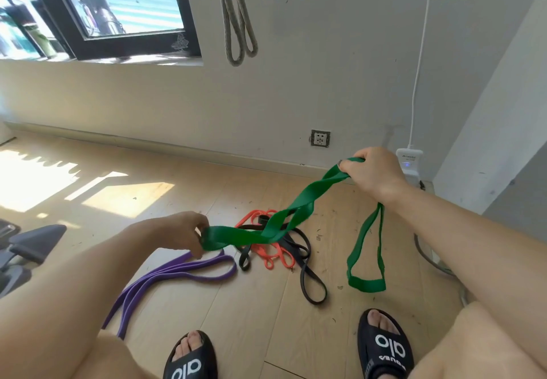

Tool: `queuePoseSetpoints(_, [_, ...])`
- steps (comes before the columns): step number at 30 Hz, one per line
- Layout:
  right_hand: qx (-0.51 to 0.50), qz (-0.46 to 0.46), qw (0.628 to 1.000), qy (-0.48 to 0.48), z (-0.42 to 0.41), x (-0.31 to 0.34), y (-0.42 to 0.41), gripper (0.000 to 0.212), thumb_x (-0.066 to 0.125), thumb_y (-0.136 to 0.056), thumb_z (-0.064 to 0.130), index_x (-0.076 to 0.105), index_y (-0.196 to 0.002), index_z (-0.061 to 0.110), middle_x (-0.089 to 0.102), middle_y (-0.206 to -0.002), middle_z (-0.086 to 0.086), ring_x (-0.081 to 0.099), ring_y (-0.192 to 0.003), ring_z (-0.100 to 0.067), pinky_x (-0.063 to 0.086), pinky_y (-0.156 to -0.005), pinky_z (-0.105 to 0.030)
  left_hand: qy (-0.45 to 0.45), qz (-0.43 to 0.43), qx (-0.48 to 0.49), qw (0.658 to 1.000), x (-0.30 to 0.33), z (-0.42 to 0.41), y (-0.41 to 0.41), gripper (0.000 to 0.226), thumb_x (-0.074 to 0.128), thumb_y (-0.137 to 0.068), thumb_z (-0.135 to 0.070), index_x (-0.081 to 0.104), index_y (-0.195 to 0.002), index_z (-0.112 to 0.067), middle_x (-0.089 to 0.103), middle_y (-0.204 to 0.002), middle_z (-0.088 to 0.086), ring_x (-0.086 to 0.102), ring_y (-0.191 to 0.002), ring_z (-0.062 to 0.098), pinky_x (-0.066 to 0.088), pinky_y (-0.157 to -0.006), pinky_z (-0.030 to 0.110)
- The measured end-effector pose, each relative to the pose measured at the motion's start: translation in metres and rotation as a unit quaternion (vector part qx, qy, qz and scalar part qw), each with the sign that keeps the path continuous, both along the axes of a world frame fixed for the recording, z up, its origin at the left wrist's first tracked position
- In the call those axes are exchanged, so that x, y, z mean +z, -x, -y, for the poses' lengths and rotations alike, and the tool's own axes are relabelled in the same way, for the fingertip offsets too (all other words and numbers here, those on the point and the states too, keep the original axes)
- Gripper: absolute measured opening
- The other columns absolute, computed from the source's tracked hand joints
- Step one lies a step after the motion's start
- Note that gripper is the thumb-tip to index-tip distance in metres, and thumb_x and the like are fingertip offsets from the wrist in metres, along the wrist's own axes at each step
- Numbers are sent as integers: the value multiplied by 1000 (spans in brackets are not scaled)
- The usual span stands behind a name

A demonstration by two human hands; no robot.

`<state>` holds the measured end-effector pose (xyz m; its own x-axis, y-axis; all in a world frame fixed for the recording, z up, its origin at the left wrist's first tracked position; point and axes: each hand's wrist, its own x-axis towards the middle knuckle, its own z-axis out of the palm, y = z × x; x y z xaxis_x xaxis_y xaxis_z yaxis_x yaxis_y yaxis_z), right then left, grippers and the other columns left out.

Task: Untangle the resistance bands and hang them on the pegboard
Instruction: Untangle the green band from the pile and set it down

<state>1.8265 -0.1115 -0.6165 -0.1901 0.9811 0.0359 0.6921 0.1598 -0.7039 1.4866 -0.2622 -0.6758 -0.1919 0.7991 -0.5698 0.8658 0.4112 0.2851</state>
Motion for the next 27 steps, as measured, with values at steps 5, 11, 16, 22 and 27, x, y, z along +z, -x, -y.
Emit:
queuePoseSetpoints(5, [13, 11, 1000, 8, 2, -1, 0, 40, 66, -90, 24, 47, -56, 14, 41, -56, -2, 39, -57, -19, 29, -53, -30, -99, -38, -15, 994, 0, -7, -6, 13, 74, -91, -22, 60, -91, -20, 69, -90, 3, 66, -75, 14, 54, -62, 21])
queuePoseSetpoints(11, [-11, 6, 1000, 0, 1, 1, -2, 41, 66, -89, 23, 43, -56, 15, 39, -54, 0, 37, -55, -19, 28, -52, -30, -192, -145, 140, 960, 7, -8, 3, 9, 61, -93, -16, 54, -97, -11, 69, -79, 6, 67, -68, 19, 54, -54, 28])
queuePoseSetpoints(16, [23, -30, 999, 1, 0, 3, -4, 39, 68, -91, 26, 50, -59, 12, 39, -54, 0, 37, -55, -18, 26, -53, -31, 80, -53, 138, 986, -2, 2, 11, 16, 60, -96, -18, 55, -108, -8, 69, -77, 7, 57, -52, 15, 50, -50, 22])
queuePoseSetpoints(22, [158, -94, 983, 29, 17, 17, 12, 34, 71, -94, 35, 74, -79, 4, 68, -80, -23, 56, -67, -26, 45, -67, -35, 217, -21, 9, 976, 4, 1, -13, 37, 75, -88, -37, 69, -118, -18, 73, -96, 1, 69, -82, 15, 62, -85, 31])
queuePoseSetpoints(27, [238, -88, 964, 73, 30, 25, 23, 37, 73, -93, 34, 64, -61, 18, 45, -55, 3, 40, -51, -9, 32, -57, -27, 87, 54, -51, 993, 12, -12, -42, 67, 76, -88, -44, 44, -145, -30, 62, -131, 2, 60, -113, 18, 50, -102, 34])
